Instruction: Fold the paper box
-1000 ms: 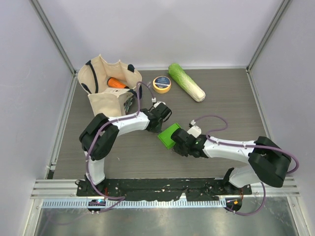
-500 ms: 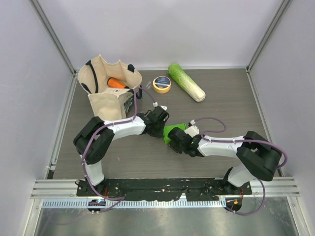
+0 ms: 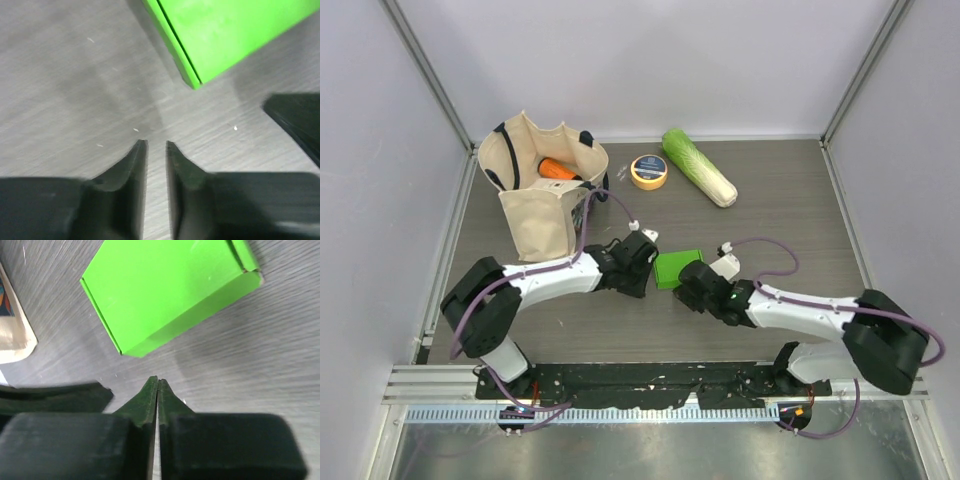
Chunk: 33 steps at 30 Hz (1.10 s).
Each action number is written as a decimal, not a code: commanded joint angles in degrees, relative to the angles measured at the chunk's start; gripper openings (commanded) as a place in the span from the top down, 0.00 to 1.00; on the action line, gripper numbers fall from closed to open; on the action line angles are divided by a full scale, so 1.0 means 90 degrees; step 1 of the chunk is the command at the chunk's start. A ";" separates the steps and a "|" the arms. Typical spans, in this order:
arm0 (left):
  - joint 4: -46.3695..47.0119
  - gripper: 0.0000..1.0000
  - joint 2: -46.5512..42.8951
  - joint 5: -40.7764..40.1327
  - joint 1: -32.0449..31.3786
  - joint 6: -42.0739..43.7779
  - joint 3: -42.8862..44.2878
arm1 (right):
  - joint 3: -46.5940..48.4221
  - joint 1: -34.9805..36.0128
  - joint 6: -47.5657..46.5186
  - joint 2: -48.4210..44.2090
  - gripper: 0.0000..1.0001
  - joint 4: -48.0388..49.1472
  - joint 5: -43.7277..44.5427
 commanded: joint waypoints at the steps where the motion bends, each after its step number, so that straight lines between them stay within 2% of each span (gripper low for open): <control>1: -0.0123 0.61 -0.0420 -0.1099 0.0311 0.0241 0.0500 | -0.0094 -0.0225 -0.1161 -0.0892 0.86 -0.1293 0.0046; 2: 0.0033 0.56 -0.0390 -0.1099 0.0371 0.0270 0.0704 | -0.0346 -0.0400 -0.1588 -0.1320 0.78 -0.1237 -0.0013; 3: 0.0092 0.52 -0.0332 -0.1021 0.0410 0.0300 0.0812 | -0.0465 -0.0528 -0.1738 -0.1585 0.63 -0.1217 -0.0061; 4: 0.0305 0.43 -0.0254 -0.0953 0.0449 0.0503 0.0900 | -0.0562 -0.0703 -0.1884 -0.1820 0.55 -0.1217 -0.0313; 6: 0.0483 0.33 -0.0156 -0.0933 0.0459 0.0699 0.1086 | -0.0719 -0.1347 -0.2429 -0.2511 0.32 -0.1188 -0.0685; 7: 0.0493 0.22 -0.0117 -0.0933 0.0459 0.0749 0.1135 | -0.0681 -0.1514 -0.2510 -0.2641 0.26 -0.1400 -0.0784; 9: 0.0863 0.20 -0.0087 -0.0855 0.0459 0.0973 0.1009 | -0.0418 -0.2078 -0.2675 -0.2759 0.16 -0.1743 -0.0959; 12: 0.1391 0.16 0.0068 -0.0611 0.0449 0.1392 0.0872 | 0.0051 -0.2665 -0.2735 -0.2390 0.08 -0.1988 -0.1574; 13: 0.1488 0.09 0.0146 -0.0582 0.0449 0.1490 0.0891 | 0.0168 -0.2784 -0.2735 -0.2060 0.08 -0.2036 -0.1817; 15: 0.1479 0.08 0.0468 -0.0688 0.0449 0.1840 0.1076 | 0.0422 -0.2979 -0.2561 -0.1774 0.07 -0.2105 -0.2229; 18: 0.1402 0.09 0.0790 -0.1147 0.0507 0.2018 0.1408 | 0.0618 -0.3146 -0.1770 -0.1306 0.06 -0.2163 -0.2279; 21: 0.1324 0.14 0.1180 -0.1157 0.0625 0.1932 0.1847 | 0.0988 -0.3136 -0.1398 -0.0739 0.04 -0.2193 -0.2600; 25: 0.1060 0.26 0.1523 -0.1236 0.0703 0.1561 0.2335 | 0.1263 -0.3107 -0.0793 -0.0163 0.04 -0.2038 -0.2835; 29: 0.0991 0.31 0.1670 -0.1012 0.0771 0.1374 0.2473 | 0.1341 -0.3029 -0.0344 0.0199 0.04 -0.1881 -0.2621; 31: 0.1157 0.32 0.1709 -0.0573 0.0830 0.1248 0.2502 | 0.1321 -0.3019 -0.0294 0.0248 0.04 -0.1627 -0.2514; 33: 0.1041 0.40 0.1884 -0.0086 0.0947 0.1131 0.2658 | 0.1292 -0.3019 -0.0158 0.0346 0.04 -0.1433 -0.2464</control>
